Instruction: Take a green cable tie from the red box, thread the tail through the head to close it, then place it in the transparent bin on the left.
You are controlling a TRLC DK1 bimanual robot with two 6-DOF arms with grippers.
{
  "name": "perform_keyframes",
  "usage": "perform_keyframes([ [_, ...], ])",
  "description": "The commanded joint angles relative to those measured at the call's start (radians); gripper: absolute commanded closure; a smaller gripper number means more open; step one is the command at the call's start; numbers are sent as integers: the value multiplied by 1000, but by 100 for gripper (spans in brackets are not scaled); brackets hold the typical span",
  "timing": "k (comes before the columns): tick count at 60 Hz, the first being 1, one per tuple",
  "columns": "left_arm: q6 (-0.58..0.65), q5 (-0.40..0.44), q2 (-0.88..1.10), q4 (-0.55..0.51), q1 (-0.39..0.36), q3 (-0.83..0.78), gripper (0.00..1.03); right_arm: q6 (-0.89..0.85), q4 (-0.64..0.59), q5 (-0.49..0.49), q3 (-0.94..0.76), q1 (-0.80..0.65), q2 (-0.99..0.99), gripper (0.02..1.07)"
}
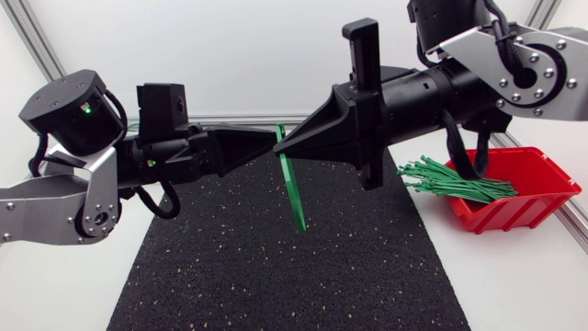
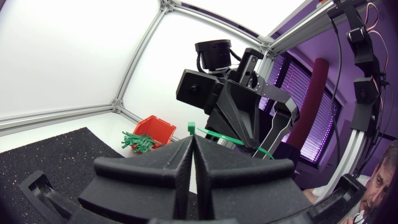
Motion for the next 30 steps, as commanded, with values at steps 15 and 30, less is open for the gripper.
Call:
perform_keyframes([
  [15, 17, -11, 9, 21, -3, -16, 100, 18, 17, 1, 3, -21, -9, 102],
  [30, 15, -11, 7, 21, -1, -14, 100, 18, 20, 1, 3, -18, 1, 102],
])
